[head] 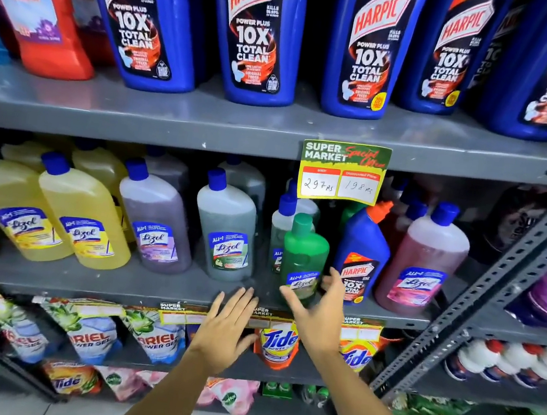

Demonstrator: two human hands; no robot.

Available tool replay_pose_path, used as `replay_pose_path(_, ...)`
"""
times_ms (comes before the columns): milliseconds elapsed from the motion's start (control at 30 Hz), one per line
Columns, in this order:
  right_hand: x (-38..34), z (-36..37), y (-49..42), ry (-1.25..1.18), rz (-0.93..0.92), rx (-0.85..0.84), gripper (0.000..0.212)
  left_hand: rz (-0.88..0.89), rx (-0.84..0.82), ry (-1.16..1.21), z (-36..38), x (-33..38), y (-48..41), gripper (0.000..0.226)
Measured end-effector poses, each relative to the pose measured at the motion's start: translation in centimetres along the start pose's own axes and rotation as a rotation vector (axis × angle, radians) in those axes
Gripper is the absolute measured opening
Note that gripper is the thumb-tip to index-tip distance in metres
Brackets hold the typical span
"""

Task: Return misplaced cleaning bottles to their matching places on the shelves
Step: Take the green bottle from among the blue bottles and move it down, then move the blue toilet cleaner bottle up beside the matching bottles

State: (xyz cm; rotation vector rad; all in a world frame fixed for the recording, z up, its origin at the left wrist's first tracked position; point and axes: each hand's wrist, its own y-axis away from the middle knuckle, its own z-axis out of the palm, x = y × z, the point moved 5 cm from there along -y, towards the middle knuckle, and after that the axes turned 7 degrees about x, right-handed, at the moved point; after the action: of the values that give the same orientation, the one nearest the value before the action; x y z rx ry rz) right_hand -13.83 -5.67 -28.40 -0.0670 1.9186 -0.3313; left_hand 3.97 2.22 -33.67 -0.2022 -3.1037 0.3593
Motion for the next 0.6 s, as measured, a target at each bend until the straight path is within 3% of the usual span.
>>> replay_pose_path(100, -0.5, -4.3, -0.3, -0.034, -0.122, 0.305, 0.073, -0.012, -0.004, -0.023, 0.4, -0.1, 0.0, 0.069)
replay_pose_path(200, -1.0, -7.0, -3.1, 0.043, -0.128, 0.468, 0.085, -0.024, -0.029, -0.053, 0.6, -0.1, 0.1, 0.068)
replay_pose_path(367, -1.0, -6.1, -6.5, 0.155, -0.027, 0.319, 0.121, -0.034, -0.035, 0.008, 0.7, 0.1, 0.0, 0.071)
replay_pose_path(600, 0.7, -5.3, -7.6, 0.099, 0.093, 0.284, 0.108, -0.045, -0.115, -0.013, 1.3, -0.2, 0.0, 0.073)
